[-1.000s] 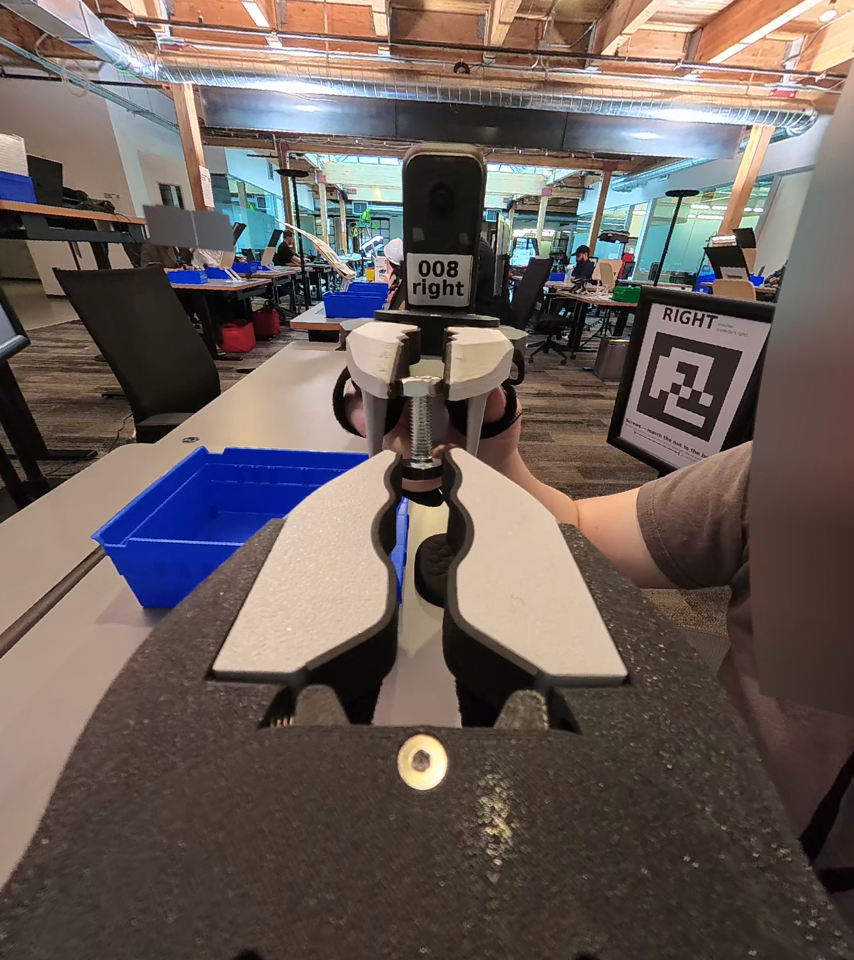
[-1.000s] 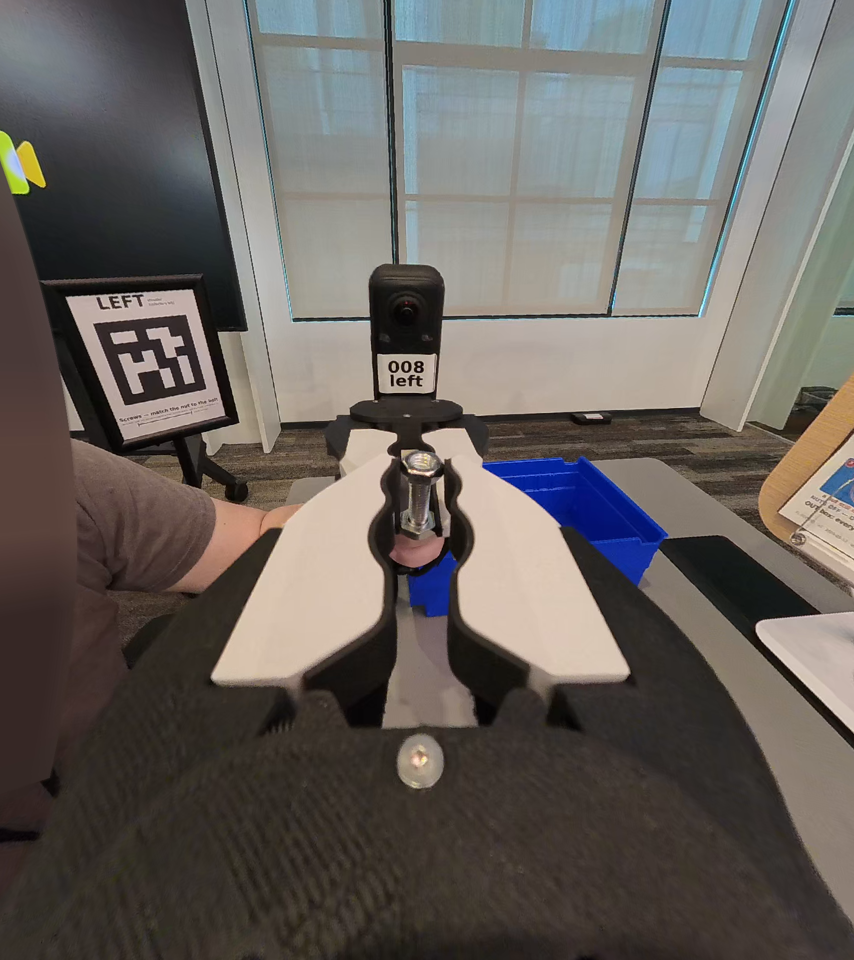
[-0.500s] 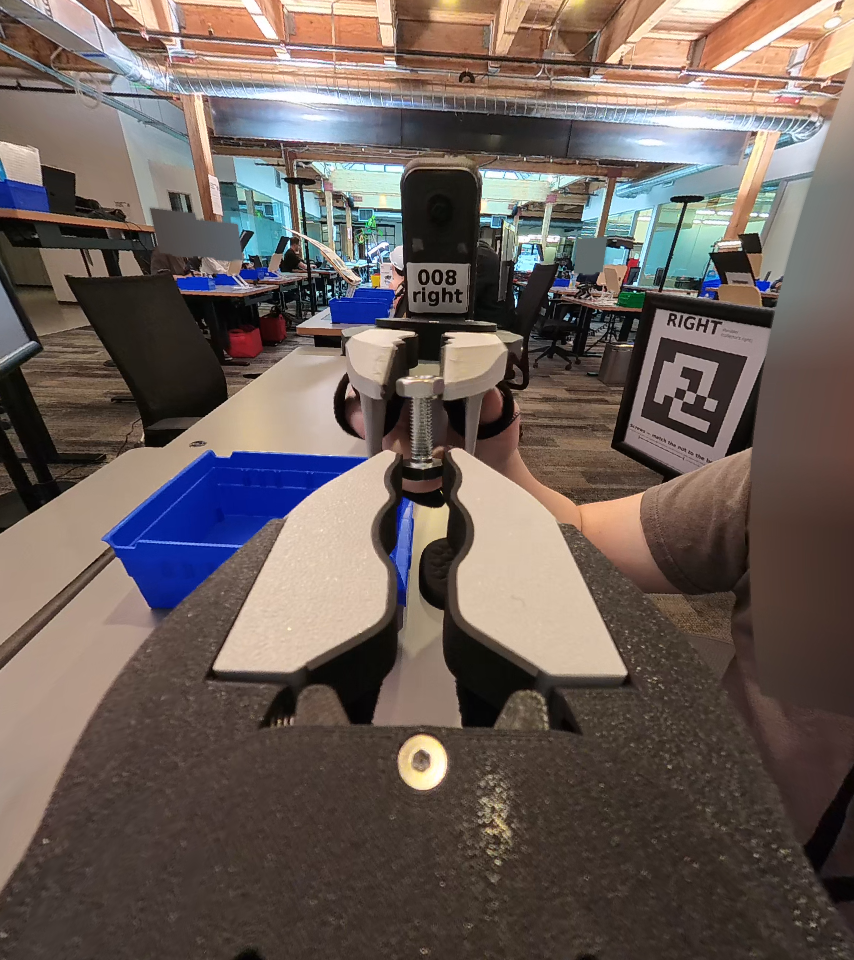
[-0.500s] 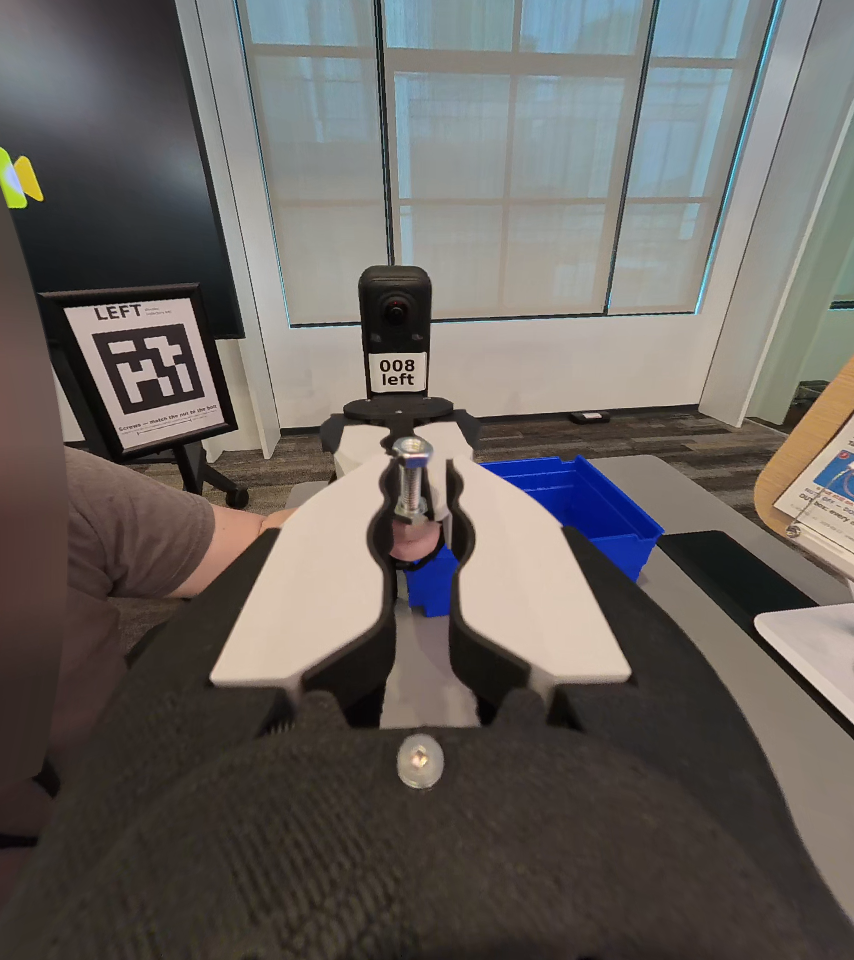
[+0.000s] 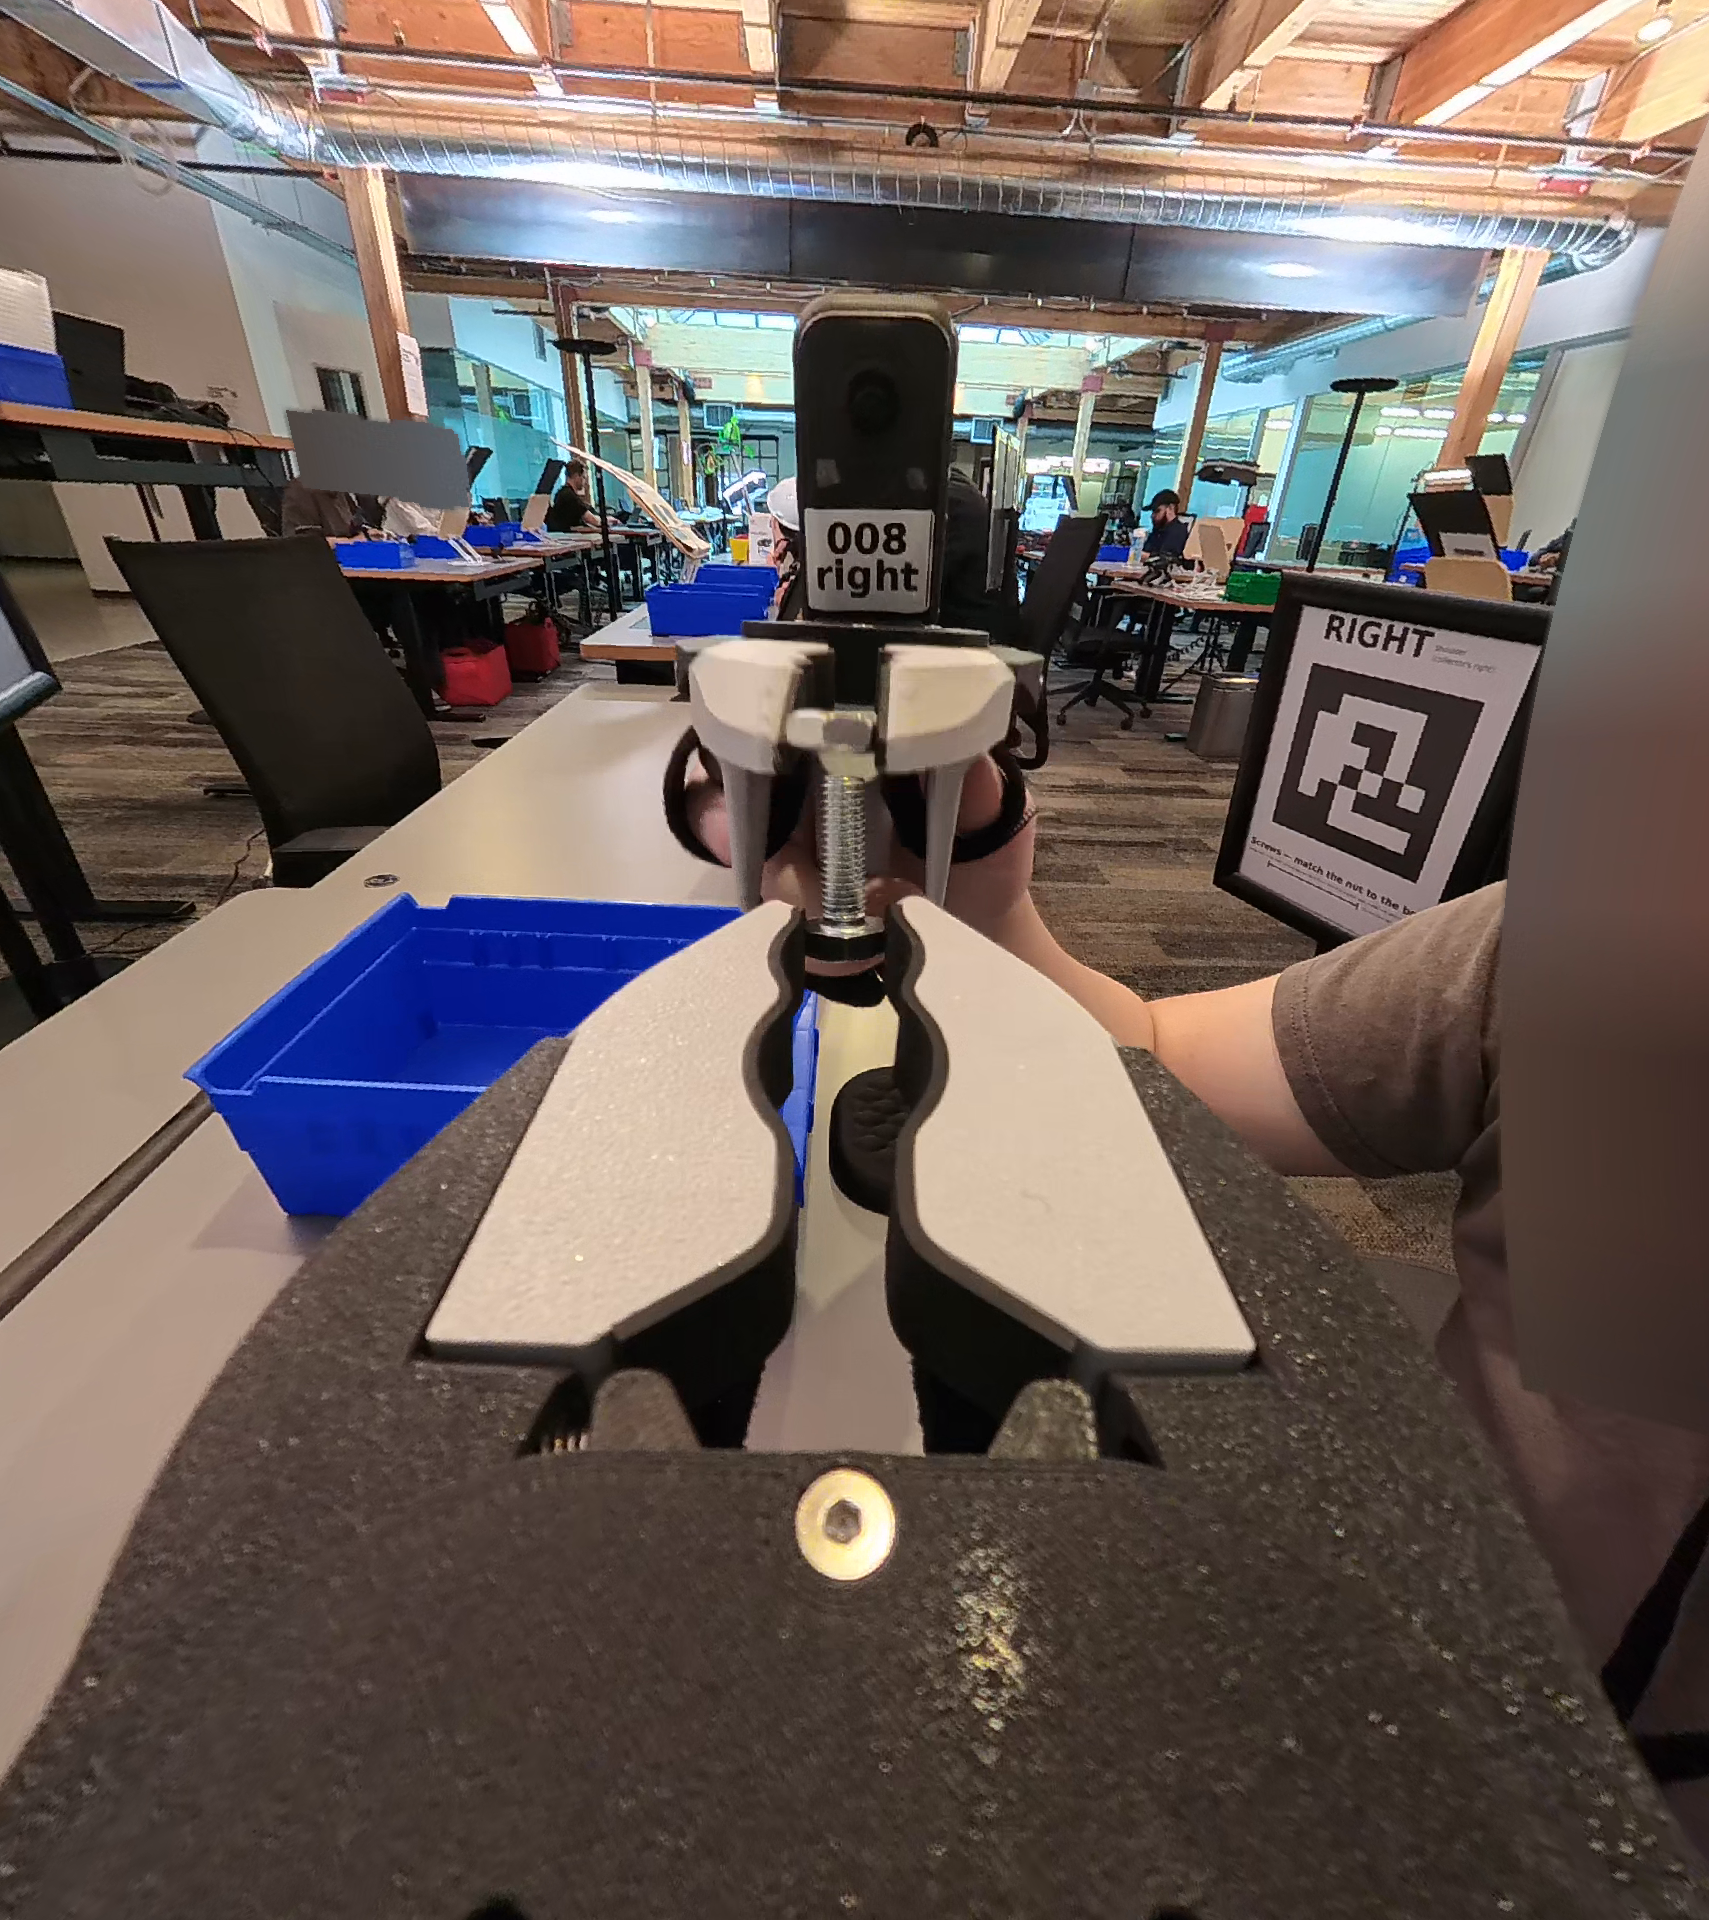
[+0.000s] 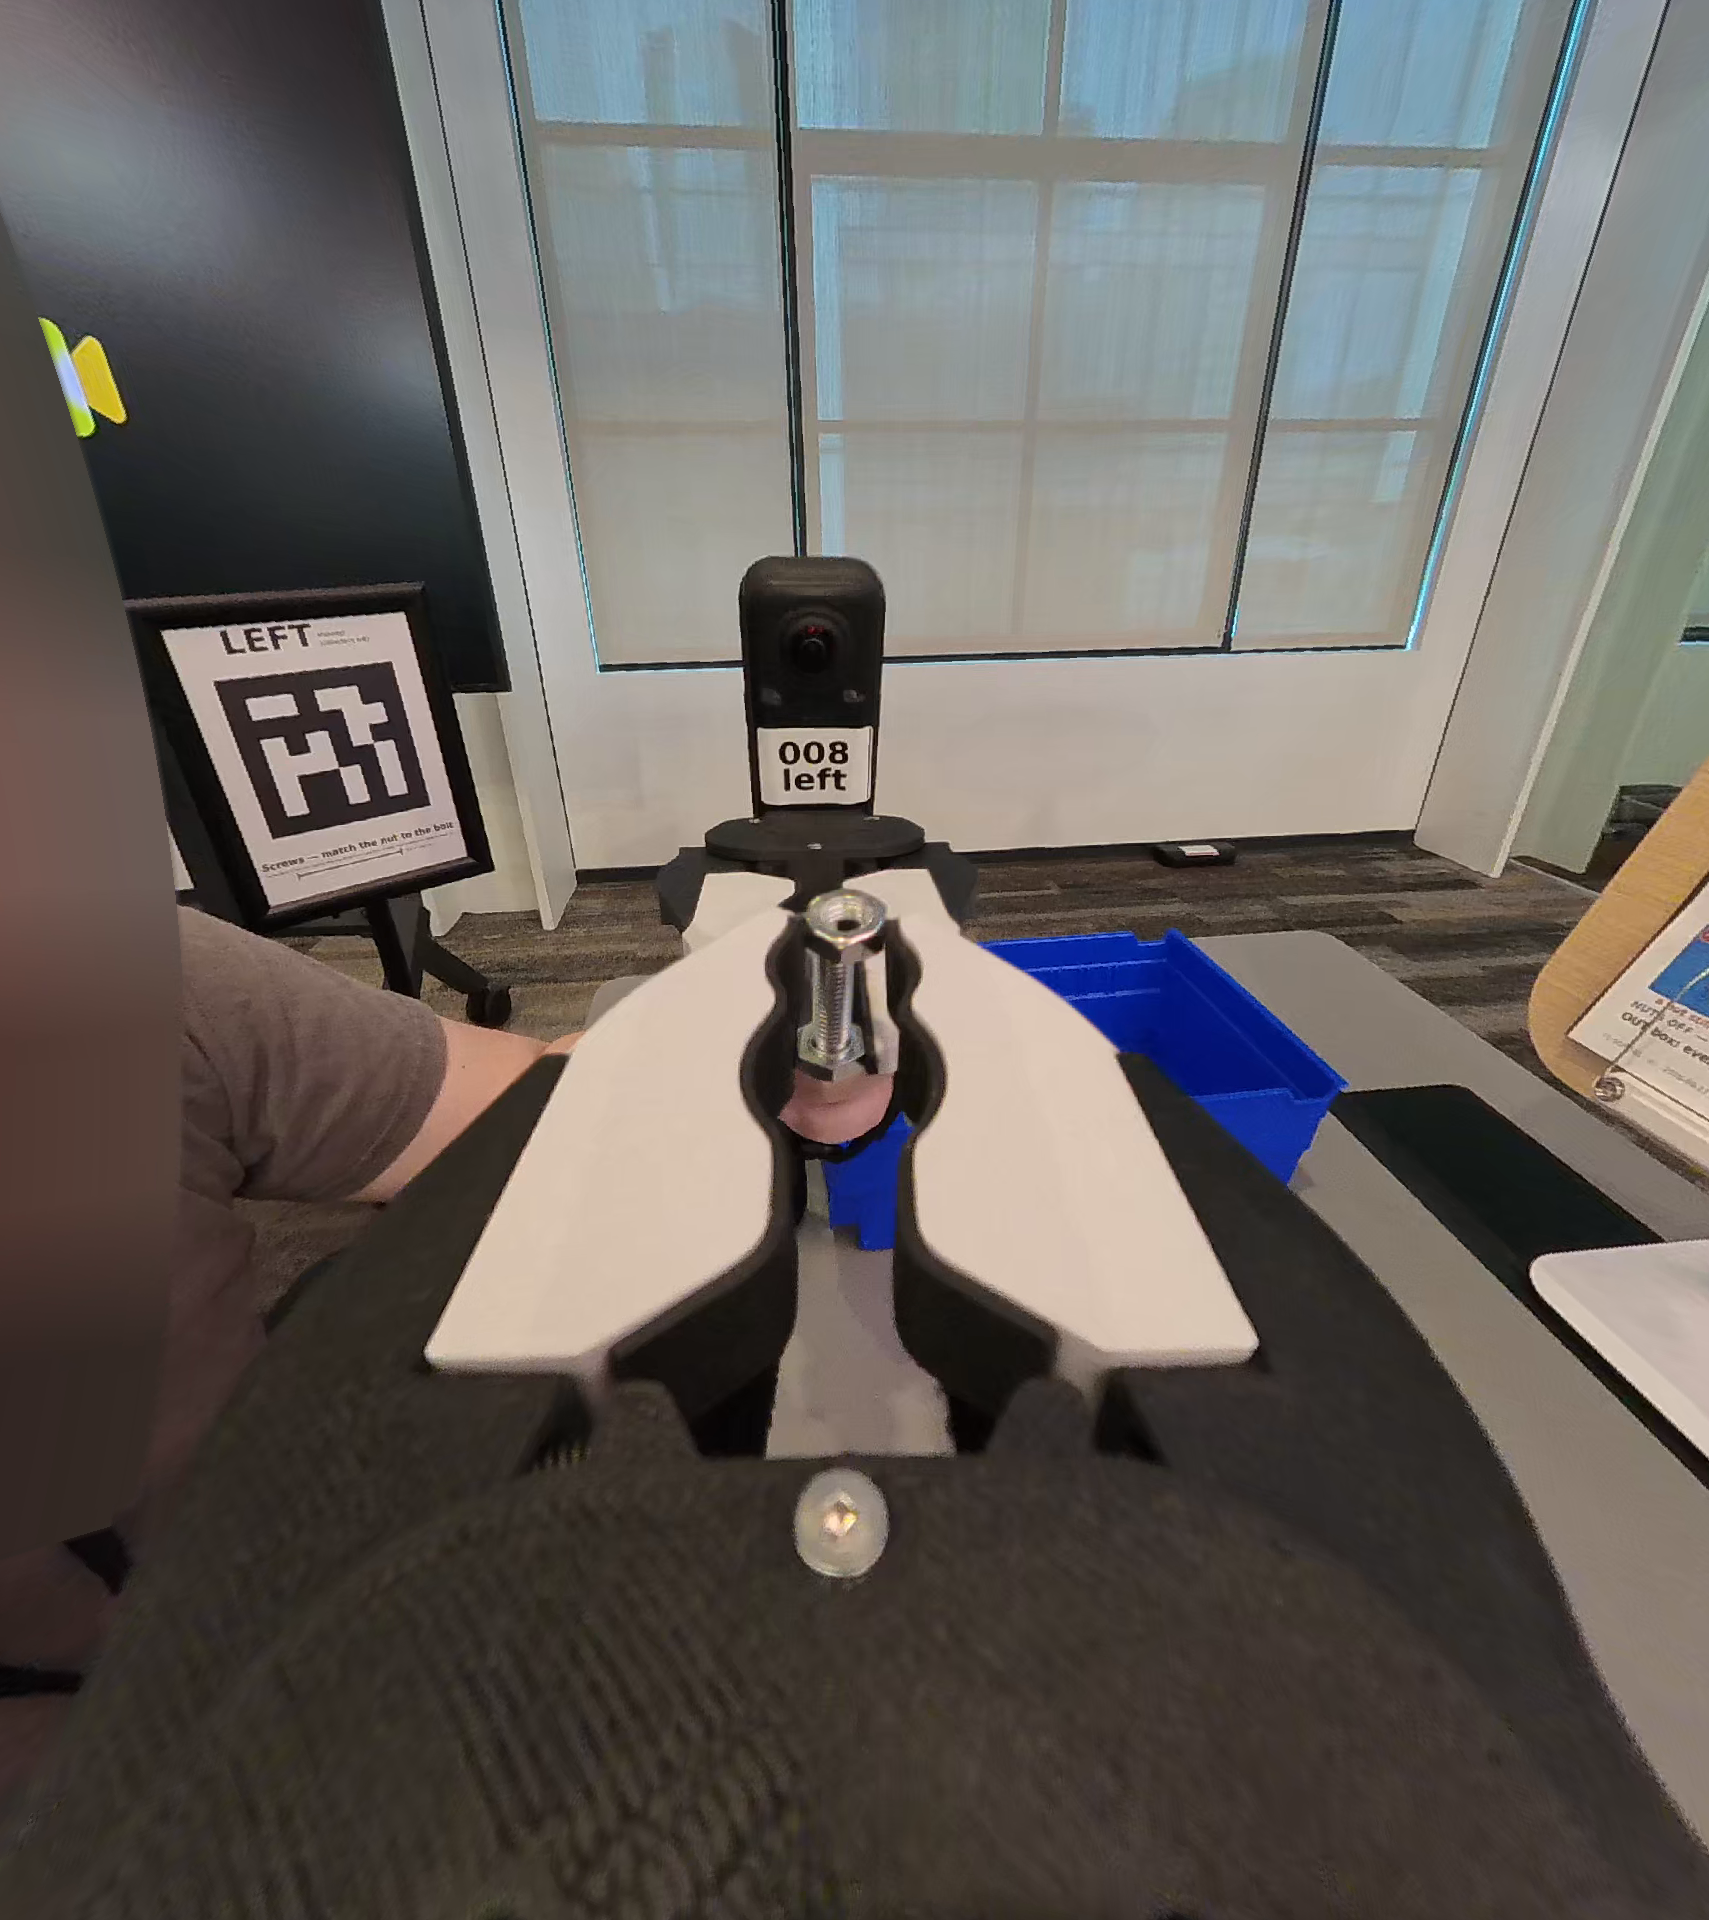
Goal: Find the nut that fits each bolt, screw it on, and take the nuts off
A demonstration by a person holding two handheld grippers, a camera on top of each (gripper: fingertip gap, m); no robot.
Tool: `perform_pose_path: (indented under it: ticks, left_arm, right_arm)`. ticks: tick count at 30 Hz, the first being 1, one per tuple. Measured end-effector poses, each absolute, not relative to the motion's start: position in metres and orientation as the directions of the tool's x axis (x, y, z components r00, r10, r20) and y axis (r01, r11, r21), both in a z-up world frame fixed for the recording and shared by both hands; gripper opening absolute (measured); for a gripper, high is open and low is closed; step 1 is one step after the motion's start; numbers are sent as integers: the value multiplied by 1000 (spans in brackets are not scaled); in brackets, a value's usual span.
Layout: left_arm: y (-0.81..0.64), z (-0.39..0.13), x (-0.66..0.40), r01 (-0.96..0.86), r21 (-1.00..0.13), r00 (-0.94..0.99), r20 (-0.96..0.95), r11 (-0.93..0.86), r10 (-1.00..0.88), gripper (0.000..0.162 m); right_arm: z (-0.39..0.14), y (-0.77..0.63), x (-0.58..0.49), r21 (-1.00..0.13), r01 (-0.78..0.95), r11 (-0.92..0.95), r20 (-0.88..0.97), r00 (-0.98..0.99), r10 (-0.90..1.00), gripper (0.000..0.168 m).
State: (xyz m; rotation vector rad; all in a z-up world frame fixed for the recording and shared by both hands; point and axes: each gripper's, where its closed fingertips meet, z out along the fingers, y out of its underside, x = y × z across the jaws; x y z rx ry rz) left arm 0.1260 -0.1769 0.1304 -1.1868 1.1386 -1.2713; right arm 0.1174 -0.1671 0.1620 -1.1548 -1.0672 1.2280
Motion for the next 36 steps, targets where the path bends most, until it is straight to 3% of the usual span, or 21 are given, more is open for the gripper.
perform_pose_path:
  ticks: [7, 10, 12, 17, 21, 25, 29, 31, 32, 36]
  left_arm:
    - [-172, 131, 123, 74, -996, 13, 41, -40, -999, 14]
    - [-168, 136, 115, 82, -996, 34, 35, -32, -999, 14]
    - [-165, 140, 110, 93, -995, 46, 25, -20, -999, 14]
    - [-162, 148, 104, 121, -992, 32, 24, -20, -999, 14]
    - [-165, 148, 104, 119, -993, 28, 23, -20, -999, 14]
    - [-168, 150, 103, 119, -993, 25, 13, -10, -1000, 14]
    - [-166, 148, 105, 114, -993, 23, 21, -18, -1000, 14]
    - [-165, 147, 106, 110, -994, 21, 25, -22, -999, 14]
    - [-165, 147, 106, 108, -994, 22, 24, -21, -999, 14]
    - [-164, 145, 107, 101, -995, 24, 25, -22, -999, 14]
  right_arm:
    - [159, -157, 139, -999, -32, 34, 31, 100, 994, 15]
    - [140, -106, 196, -997, 83, -2, 27, 343, 939, 15]
    - [124, -74, 245, -996, 66, -61, -14, 553, 833, 15]
    - [13, -39, 330, -944, 143, -297, -60, 811, 582, 15]
    - [-54, -32, 346, -878, 169, -448, -111, 838, 534, 16]
    - [-87, -34, 347, -820, 254, -513, -92, 826, 556, 16]
    - [-100, -33, 343, -773, 332, -541, -81, 794, 602, 16]
    - [-107, -29, 348, -740, 358, -570, -58, 809, 584, 41]
    - [-109, -28, 352, -724, 375, -579, -41, 814, 579, 43]
    - [-77, -27, 360, -763, 381, -523, 27, 826, 563, 40]
